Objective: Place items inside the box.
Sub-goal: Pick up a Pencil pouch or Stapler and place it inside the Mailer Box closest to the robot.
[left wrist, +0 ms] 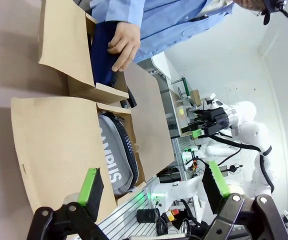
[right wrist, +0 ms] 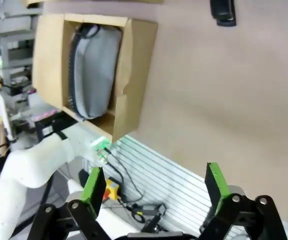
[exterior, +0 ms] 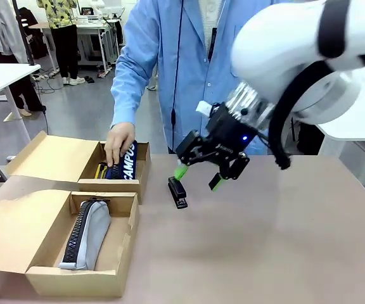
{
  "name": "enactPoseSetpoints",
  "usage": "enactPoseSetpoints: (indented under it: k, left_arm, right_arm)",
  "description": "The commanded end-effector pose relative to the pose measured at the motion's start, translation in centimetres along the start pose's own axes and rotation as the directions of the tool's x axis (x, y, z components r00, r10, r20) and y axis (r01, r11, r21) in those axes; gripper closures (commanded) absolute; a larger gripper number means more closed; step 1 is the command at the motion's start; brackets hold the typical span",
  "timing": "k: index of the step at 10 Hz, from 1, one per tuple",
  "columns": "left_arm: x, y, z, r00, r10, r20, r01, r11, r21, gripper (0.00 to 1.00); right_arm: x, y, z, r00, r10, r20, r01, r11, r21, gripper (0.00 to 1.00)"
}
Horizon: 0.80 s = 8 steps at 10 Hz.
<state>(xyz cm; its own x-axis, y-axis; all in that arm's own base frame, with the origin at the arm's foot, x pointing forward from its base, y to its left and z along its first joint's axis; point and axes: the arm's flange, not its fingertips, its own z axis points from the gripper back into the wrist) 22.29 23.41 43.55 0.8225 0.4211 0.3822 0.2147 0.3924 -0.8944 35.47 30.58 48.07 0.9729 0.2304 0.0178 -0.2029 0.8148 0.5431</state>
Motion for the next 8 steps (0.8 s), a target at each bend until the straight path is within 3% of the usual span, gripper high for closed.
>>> enactPoseSetpoints:
  k: [1, 3, 5, 8]
  left_arm:
    - [0.0, -0.2, 0.0, 1.0, -0.017, 0.013, 0.018, 1.0, -0.018, 0.0]
    - [0.0, -0.2, 0.0, 1.0, -0.017, 0.013, 0.018, 1.0, -0.018, 0.0]
    - [0.0, -0.2, 0.0, 1.0, -0.017, 0.013, 0.018, 1.0, -0.018, 0.0]
    - [0.0, -0.2, 0.0, 1.0, -0.017, 0.013, 0.018, 1.0, -0.018, 0.0]
  right_arm:
    - [-1.8, -0.8, 3.0, 0.999, -0.033, 0.004, 0.032, 0.997, 0.077, 0.0]
    - [2.6, 1.2, -1.6, 0.999, 0.037, 0.025, -0.033, 0.992, -0.121, 0.0]
    - [9.0, 1.2, -4.7, 0.999, 0.039, 0.022, -0.034, 0.979, -0.201, 0.0]
    - [14.6, 0.2, -9.9, 0.999, 0.032, 0.013, -0.026, 0.954, -0.3, 0.0]
